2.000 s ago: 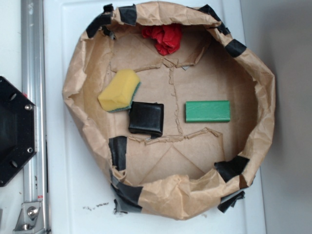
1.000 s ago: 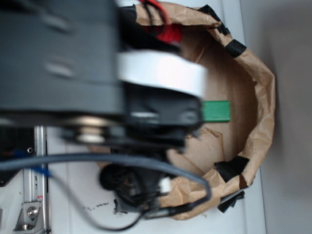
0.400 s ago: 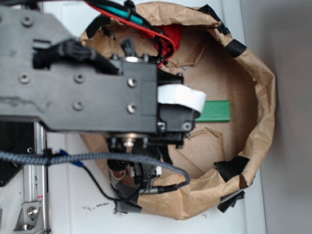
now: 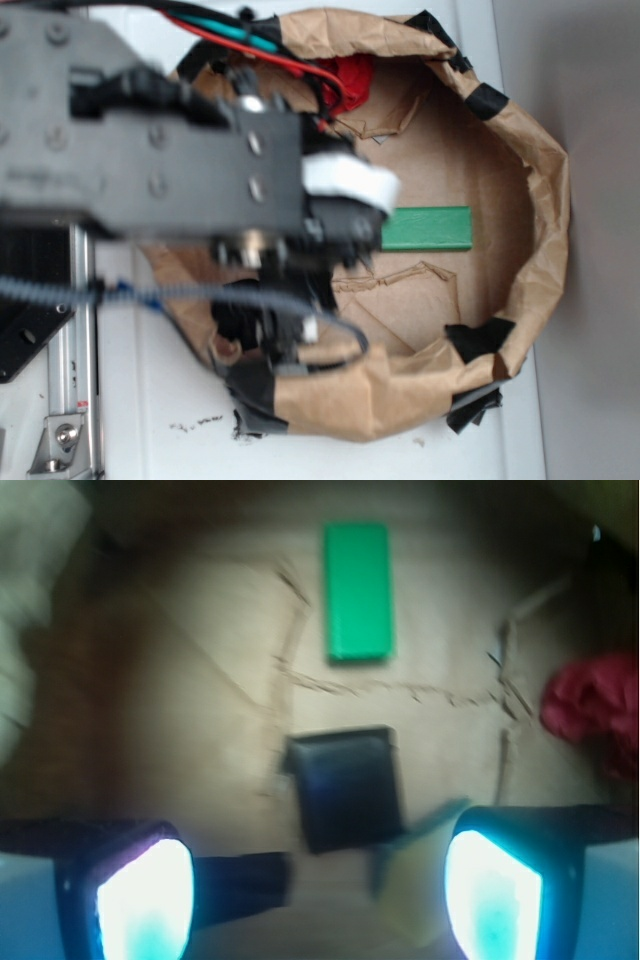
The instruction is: Grab the black box.
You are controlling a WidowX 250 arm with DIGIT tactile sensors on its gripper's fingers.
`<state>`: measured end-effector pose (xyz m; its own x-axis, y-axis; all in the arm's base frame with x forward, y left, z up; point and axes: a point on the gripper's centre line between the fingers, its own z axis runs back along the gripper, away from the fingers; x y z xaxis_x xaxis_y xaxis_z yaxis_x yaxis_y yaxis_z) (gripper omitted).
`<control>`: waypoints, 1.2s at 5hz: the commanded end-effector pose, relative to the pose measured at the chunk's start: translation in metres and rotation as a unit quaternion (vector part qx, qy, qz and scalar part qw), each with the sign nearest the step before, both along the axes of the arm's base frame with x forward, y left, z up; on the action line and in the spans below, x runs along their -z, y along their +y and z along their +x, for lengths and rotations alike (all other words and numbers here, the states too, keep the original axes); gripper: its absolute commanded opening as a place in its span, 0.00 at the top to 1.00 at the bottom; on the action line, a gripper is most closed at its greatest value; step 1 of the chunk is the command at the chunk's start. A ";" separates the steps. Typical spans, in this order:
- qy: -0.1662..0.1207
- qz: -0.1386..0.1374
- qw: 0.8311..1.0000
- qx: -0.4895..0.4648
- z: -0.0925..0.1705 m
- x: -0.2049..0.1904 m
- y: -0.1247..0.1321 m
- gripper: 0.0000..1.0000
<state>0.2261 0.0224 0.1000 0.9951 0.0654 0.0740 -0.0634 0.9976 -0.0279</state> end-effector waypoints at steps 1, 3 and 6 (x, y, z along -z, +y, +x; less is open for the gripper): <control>-0.038 -0.018 0.999 0.000 -0.003 -0.014 0.022 0.00; -0.013 -0.006 1.000 0.020 0.012 0.005 0.001 0.00; 0.040 -0.017 0.995 0.094 0.035 0.104 -0.029 0.00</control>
<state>0.2603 0.0017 0.0082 0.9974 -0.0699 -0.0153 0.0688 0.9955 -0.0647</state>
